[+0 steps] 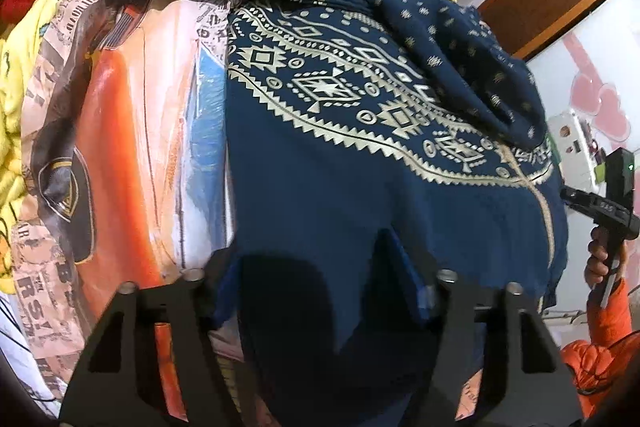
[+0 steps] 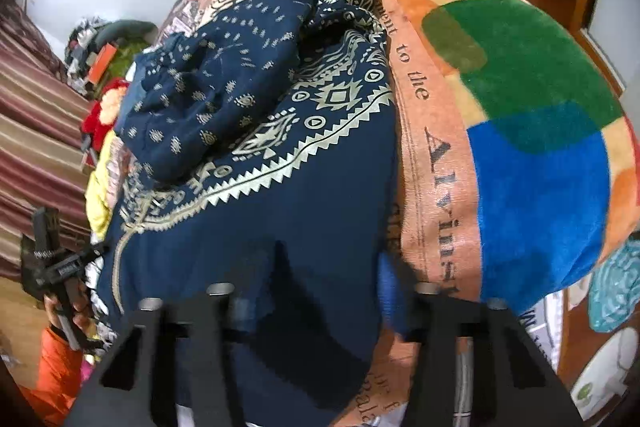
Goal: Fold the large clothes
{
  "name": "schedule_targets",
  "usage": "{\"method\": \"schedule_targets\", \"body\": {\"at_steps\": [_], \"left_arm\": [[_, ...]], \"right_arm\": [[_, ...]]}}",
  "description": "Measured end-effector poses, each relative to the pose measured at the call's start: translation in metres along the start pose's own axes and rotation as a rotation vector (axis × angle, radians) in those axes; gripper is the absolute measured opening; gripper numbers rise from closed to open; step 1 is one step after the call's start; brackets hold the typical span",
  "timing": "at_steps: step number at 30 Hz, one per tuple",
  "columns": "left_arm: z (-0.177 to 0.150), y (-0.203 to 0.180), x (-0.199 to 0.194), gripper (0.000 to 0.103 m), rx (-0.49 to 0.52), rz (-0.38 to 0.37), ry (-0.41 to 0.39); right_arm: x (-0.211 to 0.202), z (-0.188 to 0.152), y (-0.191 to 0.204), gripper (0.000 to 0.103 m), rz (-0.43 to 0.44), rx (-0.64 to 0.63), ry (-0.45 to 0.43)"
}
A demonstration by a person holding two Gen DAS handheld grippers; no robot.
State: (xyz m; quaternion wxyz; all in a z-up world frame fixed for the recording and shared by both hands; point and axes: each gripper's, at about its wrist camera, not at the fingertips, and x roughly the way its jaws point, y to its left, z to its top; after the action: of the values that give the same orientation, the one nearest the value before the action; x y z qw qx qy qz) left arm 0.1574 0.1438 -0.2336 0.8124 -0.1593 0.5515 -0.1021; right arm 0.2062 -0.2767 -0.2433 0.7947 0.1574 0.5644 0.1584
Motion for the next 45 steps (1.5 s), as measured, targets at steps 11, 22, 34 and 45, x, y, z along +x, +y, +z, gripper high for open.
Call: {"method": "schedule_targets", "body": {"at_steps": [11,22,34,45], "left_arm": [[0.051,-0.032,-0.034,0.012,0.078,0.007,-0.149],[0.099,-0.017,-0.004,0.012,0.065,0.158,-0.198],[0.081,-0.002,0.036,0.020,0.103,0.231,-0.114],[0.080,-0.003,0.016,0.026,0.070,0.226,-0.126]], "right_arm": [[-0.016,0.042,0.046,0.010,-0.017,-0.197,-0.124],[0.005,0.084,0.029,0.009,-0.187,-0.205,-0.158],[0.009,0.070,0.011,0.013,-0.333,-0.308,-0.136],[-0.030,0.056,0.000,0.084,-0.412,-0.249,-0.218]]}}
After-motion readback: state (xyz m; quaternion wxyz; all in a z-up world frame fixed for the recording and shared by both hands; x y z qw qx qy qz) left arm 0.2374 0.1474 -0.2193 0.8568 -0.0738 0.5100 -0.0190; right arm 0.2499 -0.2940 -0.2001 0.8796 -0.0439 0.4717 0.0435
